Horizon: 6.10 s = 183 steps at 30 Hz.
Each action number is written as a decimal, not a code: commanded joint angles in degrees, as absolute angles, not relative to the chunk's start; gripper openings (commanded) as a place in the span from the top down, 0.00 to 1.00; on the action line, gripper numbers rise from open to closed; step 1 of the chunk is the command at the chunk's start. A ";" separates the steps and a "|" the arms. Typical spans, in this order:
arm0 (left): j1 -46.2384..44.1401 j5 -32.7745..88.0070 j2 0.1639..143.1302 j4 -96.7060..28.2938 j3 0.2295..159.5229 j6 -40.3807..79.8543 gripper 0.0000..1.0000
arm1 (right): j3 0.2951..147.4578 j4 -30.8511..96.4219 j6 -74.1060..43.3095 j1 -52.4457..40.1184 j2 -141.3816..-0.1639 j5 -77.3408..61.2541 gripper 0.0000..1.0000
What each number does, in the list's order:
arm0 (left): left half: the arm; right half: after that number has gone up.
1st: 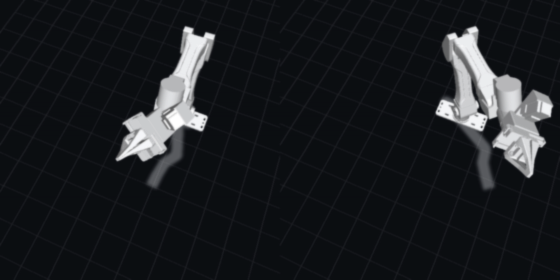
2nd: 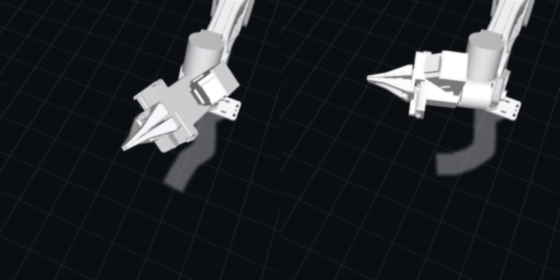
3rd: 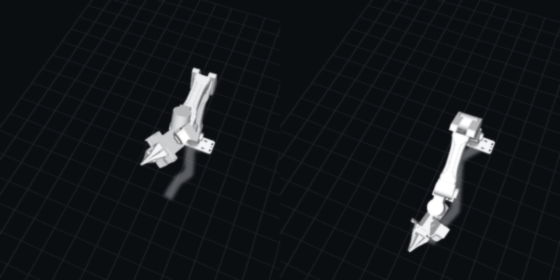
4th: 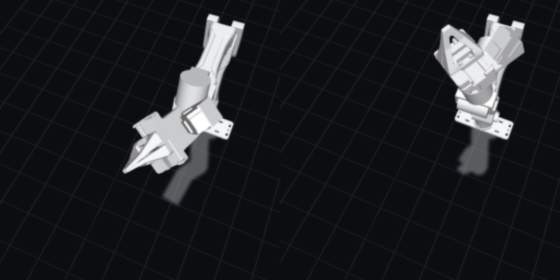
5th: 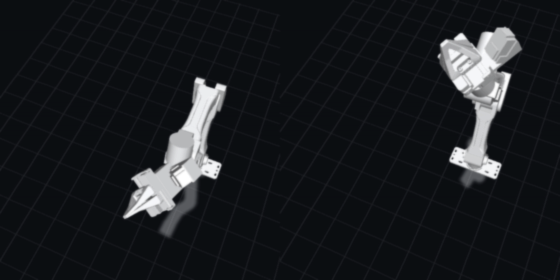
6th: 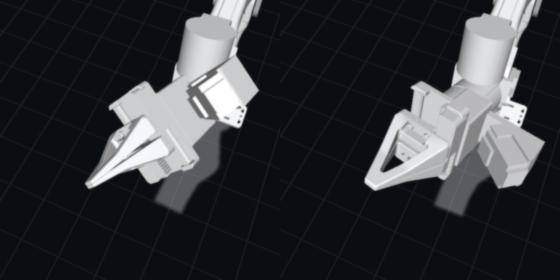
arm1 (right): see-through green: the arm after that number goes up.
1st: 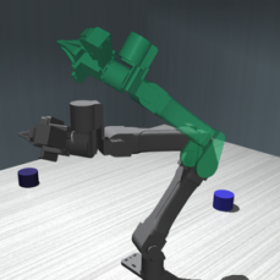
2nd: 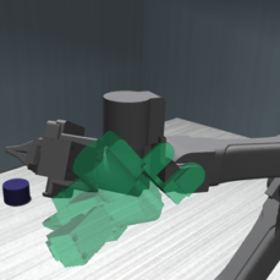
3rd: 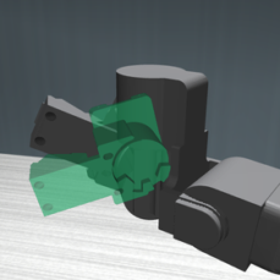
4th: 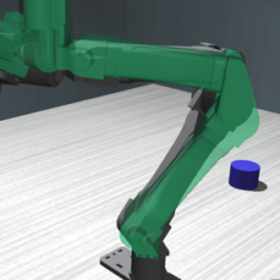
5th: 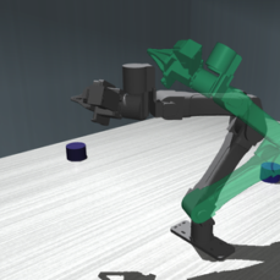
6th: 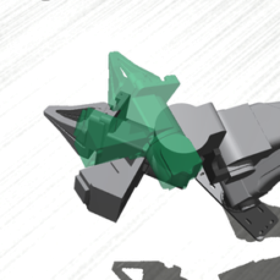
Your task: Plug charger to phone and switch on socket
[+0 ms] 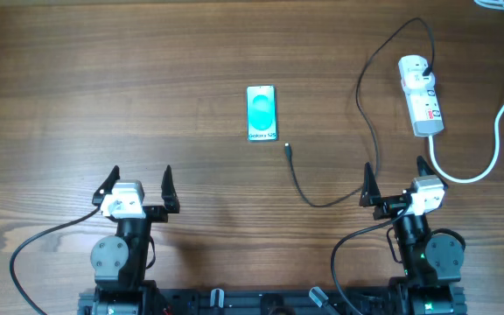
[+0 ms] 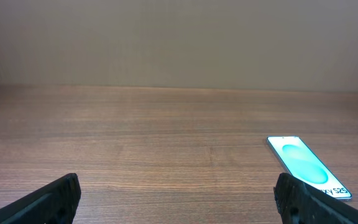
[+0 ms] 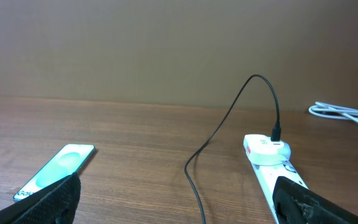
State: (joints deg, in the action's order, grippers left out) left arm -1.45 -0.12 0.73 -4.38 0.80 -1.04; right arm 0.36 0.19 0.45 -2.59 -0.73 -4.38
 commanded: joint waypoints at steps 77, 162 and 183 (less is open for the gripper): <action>-23.86 0.34 107.53 -72.69 114.32 26.46 0.00 | 0.32 -0.01 -0.10 -2.72 -0.80 -3.42 0.00; -32.62 -6.76 133.08 -50.15 102.32 29.43 0.32 | 0.32 -0.01 -0.10 -2.72 -0.80 -3.42 0.00; -8.43 71.64 126.61 -51.68 102.32 46.13 0.34 | 0.32 0.01 -0.08 -2.72 -0.80 -3.42 0.00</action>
